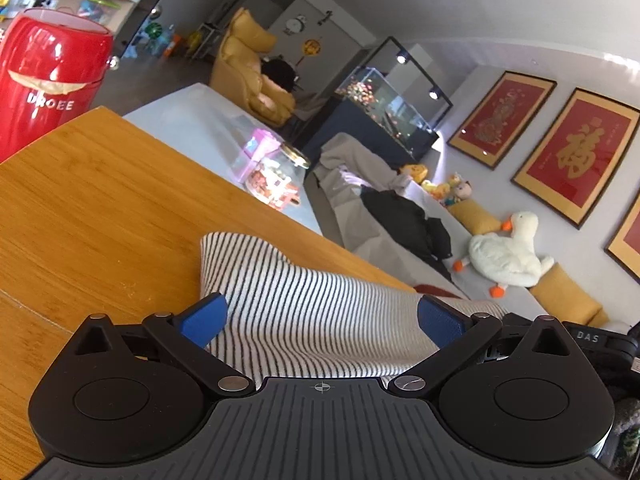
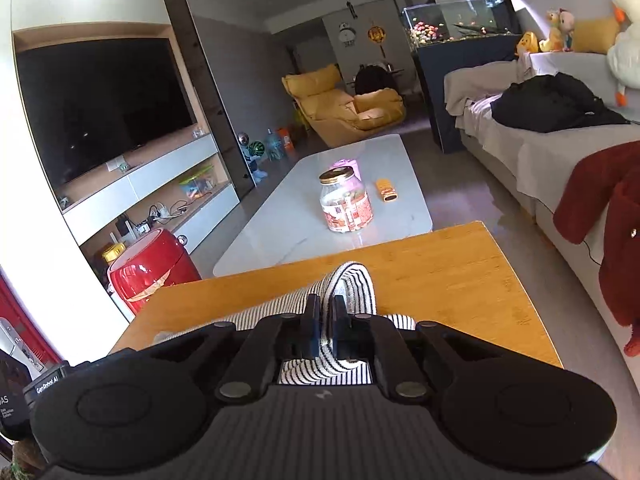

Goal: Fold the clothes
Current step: 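Press the folded shirt flat with both tools and release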

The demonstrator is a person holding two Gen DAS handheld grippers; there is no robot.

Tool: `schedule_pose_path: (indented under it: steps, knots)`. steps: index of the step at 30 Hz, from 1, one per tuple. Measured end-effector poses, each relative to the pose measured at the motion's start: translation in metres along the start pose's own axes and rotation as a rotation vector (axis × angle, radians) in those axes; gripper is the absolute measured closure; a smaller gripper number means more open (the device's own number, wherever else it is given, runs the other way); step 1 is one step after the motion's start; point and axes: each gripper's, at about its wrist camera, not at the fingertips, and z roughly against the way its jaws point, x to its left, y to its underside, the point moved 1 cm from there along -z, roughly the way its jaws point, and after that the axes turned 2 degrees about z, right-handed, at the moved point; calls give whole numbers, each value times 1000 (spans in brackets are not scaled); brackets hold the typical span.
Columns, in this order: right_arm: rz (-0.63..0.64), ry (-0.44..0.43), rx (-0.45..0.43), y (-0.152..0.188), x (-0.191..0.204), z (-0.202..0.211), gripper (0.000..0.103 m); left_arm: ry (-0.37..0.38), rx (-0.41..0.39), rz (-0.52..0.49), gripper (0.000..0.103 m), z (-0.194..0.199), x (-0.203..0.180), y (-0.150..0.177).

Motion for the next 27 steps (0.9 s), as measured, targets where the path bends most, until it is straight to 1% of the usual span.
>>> schedule_pose_path:
  steps: [5,6,7,9,10,11,12,14,16,18,20,22,23,27]
  knots:
    - [-5,113,149,44,-21,-34,97,-39,25,-69,0,-3,-14,-5]
    - [10,118,144,47,-22,-36,96,-35,53,-97,0,-4,-20,-6]
    - [26,121,138,50,-23,-38,95,-12,95,-112,0,-7,-25,-6]
    - [85,143,129,42,-15,-37,93,48,185,-130,0,-13,-34,-4]
    - [78,128,128,42,-14,-39,88,54,209,-147,0,-16,-37,-2]
    - [70,113,128,43,-13,-40,80,38,214,-171,0,-18,-38,2]
    - [62,98,127,43,-13,-42,74,22,220,-196,0,-21,-40,5]
    - [46,68,127,44,-11,-45,47,-9,231,-244,0,-26,-43,11]
    - [31,38,126,44,-9,-48,33,-41,243,-293,0,-30,-46,18]
    - [15,8,124,45,-7,-51,33,-65,251,-335,0,-32,-51,22]
    - [-1,-23,123,46,-5,-55,33,-74,256,-352,0,-31,-53,24]
    - [-17,-53,122,46,-3,-58,36,-68,261,-349,0,-31,-53,22]
    - [-1,-60,110,49,-3,-56,36,-62,263,-345,0,-30,-53,20]
    - [-12,-62,103,51,-5,-52,36,-41,273,-331,0,-29,-54,13]
